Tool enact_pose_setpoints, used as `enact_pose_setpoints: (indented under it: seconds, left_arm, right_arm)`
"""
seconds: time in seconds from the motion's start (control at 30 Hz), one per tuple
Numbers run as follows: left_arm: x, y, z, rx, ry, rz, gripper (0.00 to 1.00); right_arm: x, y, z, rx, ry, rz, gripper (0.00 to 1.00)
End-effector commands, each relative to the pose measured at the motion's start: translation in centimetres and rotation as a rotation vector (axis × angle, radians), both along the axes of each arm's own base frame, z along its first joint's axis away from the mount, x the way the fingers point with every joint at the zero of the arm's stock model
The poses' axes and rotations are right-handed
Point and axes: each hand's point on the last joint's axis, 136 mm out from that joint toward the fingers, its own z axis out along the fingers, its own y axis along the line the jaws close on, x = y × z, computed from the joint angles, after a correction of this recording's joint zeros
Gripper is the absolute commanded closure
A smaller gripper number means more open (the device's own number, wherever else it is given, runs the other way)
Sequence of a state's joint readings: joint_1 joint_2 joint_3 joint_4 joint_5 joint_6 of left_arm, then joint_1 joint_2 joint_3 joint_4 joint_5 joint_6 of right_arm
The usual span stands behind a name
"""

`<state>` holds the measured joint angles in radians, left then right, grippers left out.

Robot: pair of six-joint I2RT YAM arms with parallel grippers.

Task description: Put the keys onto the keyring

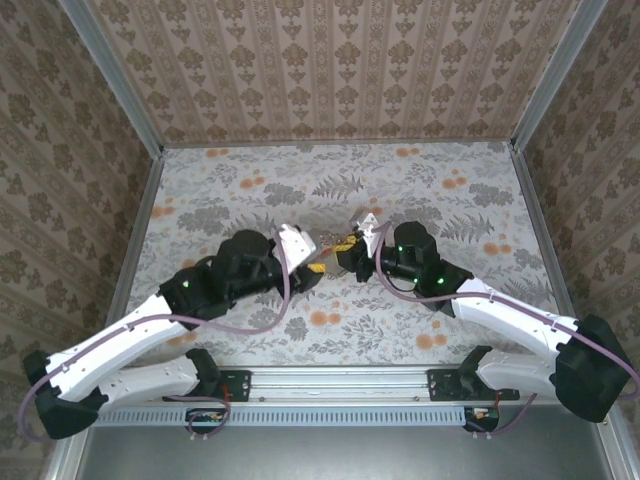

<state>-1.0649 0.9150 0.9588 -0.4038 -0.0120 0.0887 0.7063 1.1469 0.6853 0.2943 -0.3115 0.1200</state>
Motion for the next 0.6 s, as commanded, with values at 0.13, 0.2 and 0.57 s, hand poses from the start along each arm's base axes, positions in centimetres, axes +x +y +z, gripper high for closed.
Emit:
enact_pose_setpoints:
  seconds: [0.13, 0.2, 0.57]
  left_arm:
    - [1.6, -1.9, -0.3, 0.094, -0.197, -0.003, 0.79]
    - [1.8, -2.1, -0.3, 0.090, -0.208, -0.007, 0.80]
    - [2.2, -2.2, -1.2, 0.154, -0.238, -0.025, 0.75]
  right_arm:
    - [-1.3, 0.8, 3.0, 0.095, 0.021, 0.076, 1.00]
    - [-1.7, 0.8, 3.1, 0.094, 0.021, 0.094, 1.00]
    - [-3.8, 0.9, 3.2, 0.077, 0.040, 0.186, 1.00]
